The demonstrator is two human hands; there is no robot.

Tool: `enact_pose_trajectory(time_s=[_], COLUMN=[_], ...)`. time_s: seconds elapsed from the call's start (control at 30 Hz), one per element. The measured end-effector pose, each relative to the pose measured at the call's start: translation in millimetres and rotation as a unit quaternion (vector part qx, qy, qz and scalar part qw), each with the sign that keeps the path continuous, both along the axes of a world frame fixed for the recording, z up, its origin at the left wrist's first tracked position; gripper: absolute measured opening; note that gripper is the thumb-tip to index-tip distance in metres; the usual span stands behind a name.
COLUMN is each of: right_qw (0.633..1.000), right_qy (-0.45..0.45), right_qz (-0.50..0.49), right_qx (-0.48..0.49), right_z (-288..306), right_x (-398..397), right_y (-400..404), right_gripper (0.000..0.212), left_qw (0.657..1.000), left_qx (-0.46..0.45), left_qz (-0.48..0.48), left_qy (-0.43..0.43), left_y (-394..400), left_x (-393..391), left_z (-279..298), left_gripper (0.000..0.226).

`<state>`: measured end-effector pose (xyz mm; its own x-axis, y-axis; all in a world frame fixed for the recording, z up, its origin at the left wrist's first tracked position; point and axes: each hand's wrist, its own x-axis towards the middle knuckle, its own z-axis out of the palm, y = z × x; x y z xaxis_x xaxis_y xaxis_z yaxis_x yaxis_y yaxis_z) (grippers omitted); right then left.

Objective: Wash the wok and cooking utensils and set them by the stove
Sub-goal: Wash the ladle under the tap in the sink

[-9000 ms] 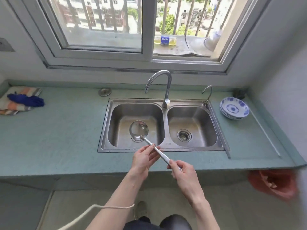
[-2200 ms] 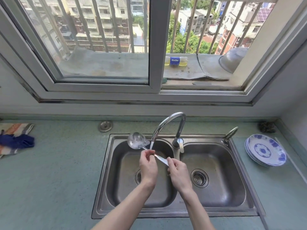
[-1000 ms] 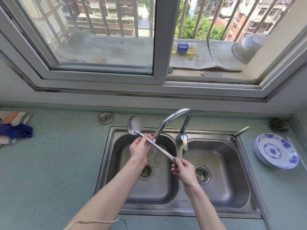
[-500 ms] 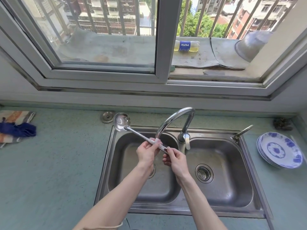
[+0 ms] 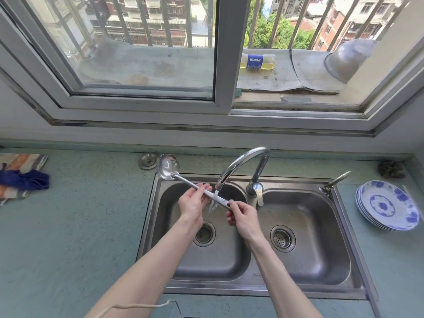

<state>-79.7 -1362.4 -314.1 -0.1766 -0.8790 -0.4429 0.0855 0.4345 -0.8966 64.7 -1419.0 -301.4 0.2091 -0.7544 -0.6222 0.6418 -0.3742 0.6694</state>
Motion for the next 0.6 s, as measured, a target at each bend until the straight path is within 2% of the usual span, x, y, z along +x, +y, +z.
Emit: enact_pose_trajectory(time_s=[0.13,0.2,0.23,0.3,0.33,0.37,0.5,0.6], right_qw=[0.997,0.982,0.951,0.829,0.783,0.758,0.718,0.687], right_qy=[0.074,0.175,0.286,0.523,0.577,0.595,0.594,0.609], right_qz=[0.023,0.065,0.097,0.148,0.163,0.183,0.257,0.309], right_qx=[-0.019,-0.042,-0.067,-0.132,-0.165,-0.195,-0.257,-0.249], right_z=[-5,-8,-11,-18,-21,-24,-27,-27], right_x=[6,7,9,20,28,37,42,17], right_y=[-14,-19,-21,-21,-22,-24,-28,-16], right_gripper=[0.034,0.032,0.029,0.028,0.028,0.032,0.069,0.082], left_qw=[1.000,1.000,1.000,1.000,1.000,1.000,0.998,0.997], left_qx=[-0.002,0.003,0.003,0.003,0.002,0.002,0.016,0.034], left_qz=[0.019,0.026,0.028,0.019,0.012,0.009,0.033,0.058], left_qy=[0.010,0.007,0.008,0.013,0.017,0.023,0.050,0.029], left_y=[5,4,4,6,7,8,2,-8], left_x=[-2,2,3,0,-5,-9,-12,1], left_z=[-3,-6,-6,-7,-7,-7,-5,-3], left_gripper=[0.017,0.017,0.017,0.017,0.015,0.012,0.006,0.010])
